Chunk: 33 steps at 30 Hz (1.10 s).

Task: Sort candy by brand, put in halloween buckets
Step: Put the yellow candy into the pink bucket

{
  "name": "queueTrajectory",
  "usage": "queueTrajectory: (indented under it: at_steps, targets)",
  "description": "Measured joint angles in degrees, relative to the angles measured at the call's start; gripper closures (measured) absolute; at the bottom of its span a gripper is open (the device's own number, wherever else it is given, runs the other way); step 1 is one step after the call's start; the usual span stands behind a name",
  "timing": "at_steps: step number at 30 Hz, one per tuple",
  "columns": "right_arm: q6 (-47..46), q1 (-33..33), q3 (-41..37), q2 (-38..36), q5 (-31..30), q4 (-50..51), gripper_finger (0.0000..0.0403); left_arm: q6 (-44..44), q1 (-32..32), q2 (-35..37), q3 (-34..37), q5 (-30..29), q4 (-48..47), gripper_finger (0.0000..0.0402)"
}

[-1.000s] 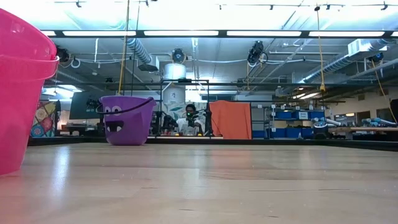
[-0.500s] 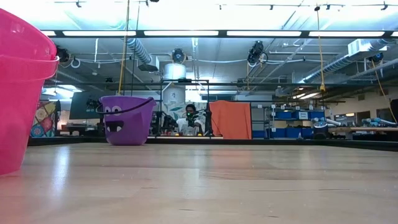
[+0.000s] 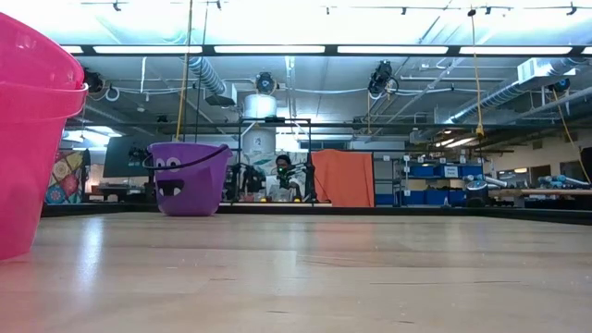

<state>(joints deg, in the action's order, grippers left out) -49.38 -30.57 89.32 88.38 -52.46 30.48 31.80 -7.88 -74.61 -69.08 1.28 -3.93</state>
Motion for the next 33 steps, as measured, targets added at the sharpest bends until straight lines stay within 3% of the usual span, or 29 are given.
queueTrajectory:
  at_steps: [6,14,20,26,33]
  targets:
    - [0.0,0.0,0.0,0.0,0.1,0.0,0.0402,0.5,0.0,0.0,0.0,0.4,1.2,0.0273]
    - [0.0,0.0,0.0,0.0,0.1,0.0,0.0402,0.1,0.0,0.0,0.0,1.0,1.6,0.0392]
    - [2.1,0.0,0.0,0.0,0.5,-0.4,0.039,-0.1,0.0,0.0,0.0,1.0,1.6,0.0397]
    - [5.0,0.8,0.0,-1.8,8.0,0.2,0.0333,-1.2,0.0,2.7,0.0,1.0,-0.2,0.0399]
    - [9.5,1.1,0.0,-6.9,7.1,1.4,0.028,-1.6,0.4,11.1,-2.1,-0.9,-19.6,0.04]
